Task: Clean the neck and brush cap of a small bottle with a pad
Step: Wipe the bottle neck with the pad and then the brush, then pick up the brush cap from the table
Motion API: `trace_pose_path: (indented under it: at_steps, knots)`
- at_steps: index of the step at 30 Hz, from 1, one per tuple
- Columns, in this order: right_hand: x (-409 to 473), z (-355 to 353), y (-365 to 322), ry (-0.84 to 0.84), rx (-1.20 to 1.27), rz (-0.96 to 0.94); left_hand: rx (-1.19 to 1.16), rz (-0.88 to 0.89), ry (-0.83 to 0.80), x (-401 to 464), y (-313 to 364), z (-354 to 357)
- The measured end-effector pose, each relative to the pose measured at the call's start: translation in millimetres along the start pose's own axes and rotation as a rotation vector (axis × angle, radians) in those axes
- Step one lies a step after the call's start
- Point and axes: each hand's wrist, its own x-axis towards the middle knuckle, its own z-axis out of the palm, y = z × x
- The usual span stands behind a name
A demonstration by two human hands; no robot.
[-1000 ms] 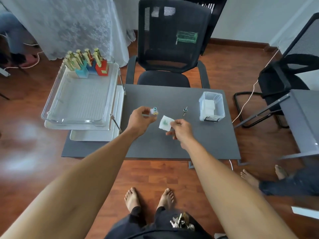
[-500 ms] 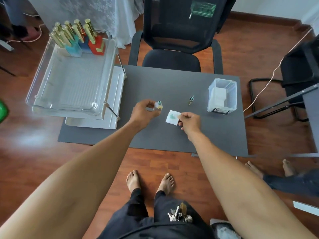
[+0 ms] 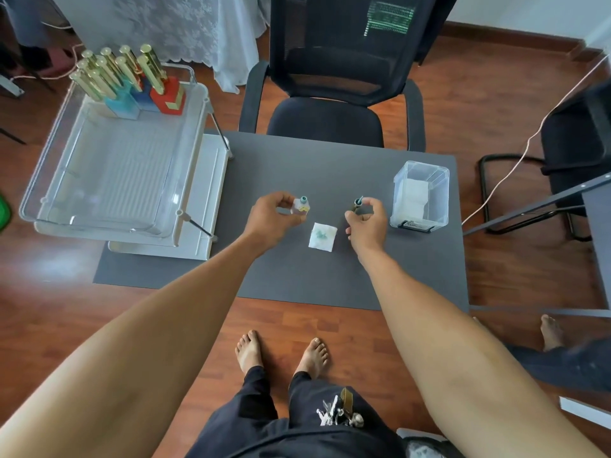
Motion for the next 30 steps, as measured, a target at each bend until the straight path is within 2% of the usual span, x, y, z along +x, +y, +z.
trace_pose_path:
  at_steps: [7, 14, 18, 25, 30]
  knots:
    - [0, 4, -8, 0.013, -0.055, -0.041, 0.035, -0.004, -0.016, 2, -2, 1]
    - [-17, -1, -45, -0.164, -0.036, -0.070, 0.051, 0.051, -0.005, 4, 20, -10]
    - [-21, -8, -83, -0.231, -0.038, -0.163, 0.066, 0.109, 0.032, 5, 36, -23]
    - [-34, -31, -158, -0.182, 0.041, -0.389, 0.096, 0.198, 0.082, 5, 61, -46]
    - [-47, -48, -195, -0.156, 0.129, -0.466, 0.086, 0.273, 0.090, -1, 84, -59]
